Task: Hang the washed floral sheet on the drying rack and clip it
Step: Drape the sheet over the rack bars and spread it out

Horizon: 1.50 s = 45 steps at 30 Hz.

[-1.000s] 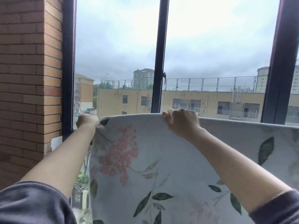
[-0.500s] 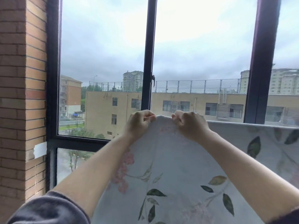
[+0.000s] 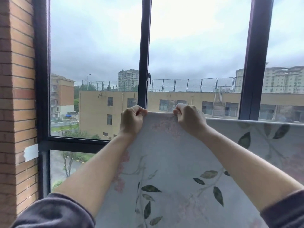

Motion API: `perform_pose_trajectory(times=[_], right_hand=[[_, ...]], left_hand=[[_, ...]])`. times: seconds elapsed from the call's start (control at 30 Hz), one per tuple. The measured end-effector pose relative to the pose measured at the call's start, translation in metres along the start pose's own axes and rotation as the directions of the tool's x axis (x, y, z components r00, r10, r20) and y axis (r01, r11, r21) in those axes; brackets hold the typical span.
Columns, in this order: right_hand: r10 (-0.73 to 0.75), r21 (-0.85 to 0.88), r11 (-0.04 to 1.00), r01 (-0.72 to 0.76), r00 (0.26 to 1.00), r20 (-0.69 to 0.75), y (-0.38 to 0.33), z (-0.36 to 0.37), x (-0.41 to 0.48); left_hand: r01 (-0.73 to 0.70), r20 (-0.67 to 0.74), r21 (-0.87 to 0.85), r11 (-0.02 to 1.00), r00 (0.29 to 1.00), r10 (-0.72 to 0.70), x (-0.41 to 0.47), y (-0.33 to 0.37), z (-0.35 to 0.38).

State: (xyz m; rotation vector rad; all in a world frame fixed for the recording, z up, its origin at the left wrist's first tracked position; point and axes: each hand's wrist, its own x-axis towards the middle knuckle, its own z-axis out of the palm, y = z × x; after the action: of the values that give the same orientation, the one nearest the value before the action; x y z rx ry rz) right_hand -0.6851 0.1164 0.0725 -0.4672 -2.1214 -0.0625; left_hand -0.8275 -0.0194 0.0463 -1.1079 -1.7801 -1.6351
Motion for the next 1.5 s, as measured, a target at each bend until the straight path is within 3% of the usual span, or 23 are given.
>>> perform_pose_trajectory(times=[0.1, 0.23, 0.37, 0.53, 0.63, 0.7, 0.8, 0.93, 1.1, 1.23, 1.37, 1.43, 1.5], right_hand=[[-0.046, 0.023, 0.999, 0.046, 0.998, -0.034, -0.019, 0.002, 0.006], [-0.098, 0.025, 0.995, 0.098, 0.995, -0.011, -0.041, 0.020, 0.015], [-0.082, 0.017, 0.997, 0.081, 0.994, 0.074, -0.046, 0.035, 0.017], [-0.129, 0.052, 0.991, 0.125, 0.990, 0.062, -0.037, 0.029, 0.014], [-0.131, 0.106, 0.987, 0.123, 0.989, 0.067, -0.027, 0.021, 0.010], [-0.107, 0.033, 0.994, 0.104, 0.990, 0.090, -0.015, 0.014, 0.006], [-0.093, -0.140, 0.985, 0.104, 0.993, 0.078, 0.008, 0.003, -0.006], [-0.115, -0.279, 0.955, 0.105, 0.993, -0.020, 0.044, -0.007, -0.015], [-0.170, -0.307, 0.946, 0.108, 0.968, -0.183, 0.064, -0.003, -0.022], [-0.161, -0.351, 0.934, 0.061, 0.951, -0.263, 0.063, 0.007, -0.019], [-0.190, -0.404, 0.914, 0.036, 0.918, -0.349, 0.053, 0.012, -0.017], [-0.193, -0.405, 0.914, 0.039, 0.918, -0.347, 0.051, 0.014, -0.016], [-0.211, -0.419, 0.906, 0.052, 0.915, -0.343, 0.056, 0.013, -0.016]], left_hand=[[0.114, -0.039, -0.009, 0.993, 0.993, -0.115, 0.004, -0.005, 0.001], [0.289, -0.118, -0.170, 0.942, 0.943, -0.310, 0.000, -0.026, 0.003], [0.323, -0.117, -0.066, 0.944, 0.937, -0.329, -0.011, -0.039, -0.003], [0.115, -0.057, 0.080, 0.990, 0.992, -0.110, -0.014, -0.022, -0.003], [-0.054, 0.064, 0.153, 0.987, 0.997, 0.045, -0.008, -0.006, 0.006], [-0.128, 0.152, 0.206, 0.970, 0.984, 0.098, -0.009, -0.006, 0.013], [-0.212, 0.109, 0.327, 0.921, 0.976, 0.187, -0.013, -0.016, 0.016], [-0.211, 0.063, 0.335, 0.918, 0.977, 0.202, -0.009, -0.022, 0.015], [-0.168, 0.021, 0.244, 0.955, 0.986, 0.168, -0.009, -0.022, 0.017], [-0.099, -0.017, 0.279, 0.955, 0.994, 0.108, -0.006, -0.009, 0.026], [-0.315, 0.090, 0.383, 0.869, 0.948, 0.304, -0.004, 0.035, 0.051], [-0.356, 0.211, 0.487, 0.797, 0.934, 0.288, -0.005, 0.049, 0.066], [-0.371, 0.232, 0.604, 0.706, 0.929, 0.290, -0.008, 0.050, 0.078]])
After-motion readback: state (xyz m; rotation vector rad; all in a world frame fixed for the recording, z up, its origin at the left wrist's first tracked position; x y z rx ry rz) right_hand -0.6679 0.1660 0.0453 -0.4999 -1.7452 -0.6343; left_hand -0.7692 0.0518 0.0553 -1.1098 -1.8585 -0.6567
